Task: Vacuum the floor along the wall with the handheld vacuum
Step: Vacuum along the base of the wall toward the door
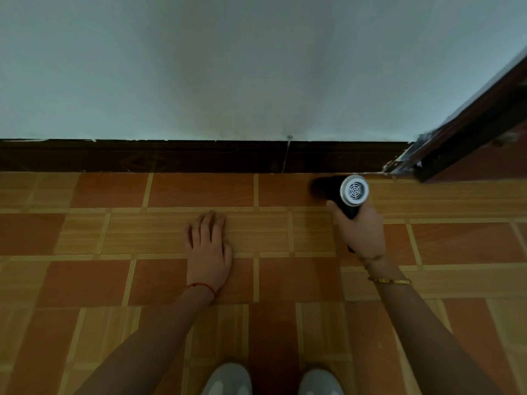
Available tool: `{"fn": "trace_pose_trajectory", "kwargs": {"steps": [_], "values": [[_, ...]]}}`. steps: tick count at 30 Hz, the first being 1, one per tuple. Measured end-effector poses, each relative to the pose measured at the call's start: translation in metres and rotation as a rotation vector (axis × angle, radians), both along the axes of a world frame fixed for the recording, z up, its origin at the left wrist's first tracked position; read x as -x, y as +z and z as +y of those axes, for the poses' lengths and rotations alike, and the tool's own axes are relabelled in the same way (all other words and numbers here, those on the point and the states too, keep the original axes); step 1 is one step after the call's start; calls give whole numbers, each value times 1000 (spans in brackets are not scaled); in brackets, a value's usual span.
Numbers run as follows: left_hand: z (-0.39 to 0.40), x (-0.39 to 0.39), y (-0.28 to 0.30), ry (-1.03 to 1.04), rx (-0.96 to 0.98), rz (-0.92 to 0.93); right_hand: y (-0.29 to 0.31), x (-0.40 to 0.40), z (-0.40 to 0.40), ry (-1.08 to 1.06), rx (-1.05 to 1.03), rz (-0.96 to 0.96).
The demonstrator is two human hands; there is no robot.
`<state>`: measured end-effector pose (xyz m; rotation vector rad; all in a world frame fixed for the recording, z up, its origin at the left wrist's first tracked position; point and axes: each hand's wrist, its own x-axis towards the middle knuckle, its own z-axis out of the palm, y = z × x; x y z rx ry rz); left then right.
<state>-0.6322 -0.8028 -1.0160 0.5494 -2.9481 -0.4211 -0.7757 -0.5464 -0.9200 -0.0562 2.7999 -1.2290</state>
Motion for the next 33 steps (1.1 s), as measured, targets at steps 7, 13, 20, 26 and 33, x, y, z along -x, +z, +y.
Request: {"fn": "trace_pose_trajectory", "kwargs": {"steps": [7, 13, 20, 26, 33], "values": [[2, -1, -1, 17, -40, 16, 35, -18, 16, 353, -55, -396], [30, 7, 8, 74, -166, 68, 35, -28, 52, 93, -198, -233], [73, 11, 4, -165, -127, 20, 40, -47, 79, 61, -222, -270], [87, 14, 2, -220, -99, -7, 48, -55, 91, 145, -57, -464], [79, 13, 0, -260, -77, -19, 18, -41, 122, -159, -385, -175]]}}
